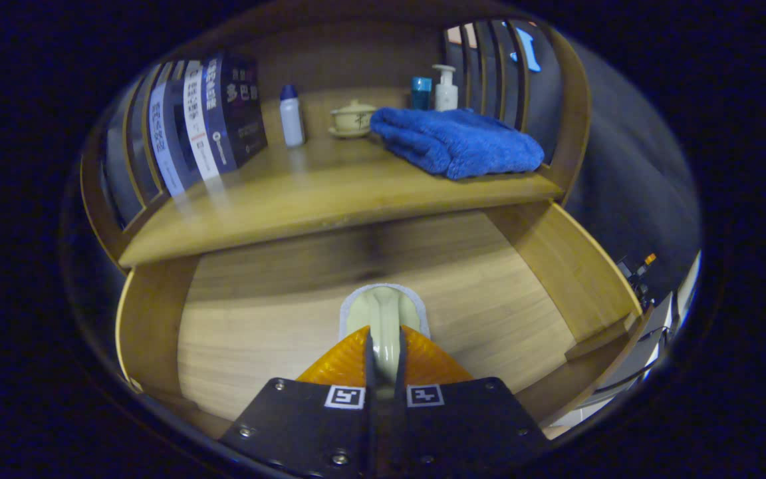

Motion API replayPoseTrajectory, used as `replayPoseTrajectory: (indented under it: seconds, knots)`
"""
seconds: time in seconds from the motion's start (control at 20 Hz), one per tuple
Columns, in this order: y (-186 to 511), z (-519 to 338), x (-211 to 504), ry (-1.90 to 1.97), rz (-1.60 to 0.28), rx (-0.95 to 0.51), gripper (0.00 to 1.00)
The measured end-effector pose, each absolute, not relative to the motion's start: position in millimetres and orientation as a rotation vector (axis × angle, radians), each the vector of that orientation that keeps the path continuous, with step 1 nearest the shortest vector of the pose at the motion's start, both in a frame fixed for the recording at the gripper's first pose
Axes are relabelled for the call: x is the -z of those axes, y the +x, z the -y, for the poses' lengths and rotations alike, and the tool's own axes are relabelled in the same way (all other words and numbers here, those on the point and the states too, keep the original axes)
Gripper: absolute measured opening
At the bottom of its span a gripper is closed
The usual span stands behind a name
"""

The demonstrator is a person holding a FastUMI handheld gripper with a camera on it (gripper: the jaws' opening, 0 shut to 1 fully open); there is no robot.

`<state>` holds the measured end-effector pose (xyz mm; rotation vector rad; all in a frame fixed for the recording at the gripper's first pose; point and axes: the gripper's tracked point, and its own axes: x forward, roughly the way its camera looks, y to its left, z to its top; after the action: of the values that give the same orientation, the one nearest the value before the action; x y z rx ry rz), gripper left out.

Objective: Pull open the drawer, take out the items inside it, and place them on the countertop above the cabinet.

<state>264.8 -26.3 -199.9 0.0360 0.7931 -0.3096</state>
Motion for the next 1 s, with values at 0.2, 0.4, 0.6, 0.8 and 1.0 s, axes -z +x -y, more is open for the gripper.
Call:
replayPoseTrajectory:
  seconds: [0.2,0.4,0.6,0.8,1.0]
  knots:
    - [276,23,134,0.074,-0.615,0.319,0.09]
    - [290,16,75,0.074,-0.482,0.315,0.09]
    - [318,2,44,0.083,-0.424,0.281,0.08]
    - [352,-11,47,0.064,-0.431,0.243,0.09]
    - [384,-25,72,0.044,-0.471,0.205,0.09]
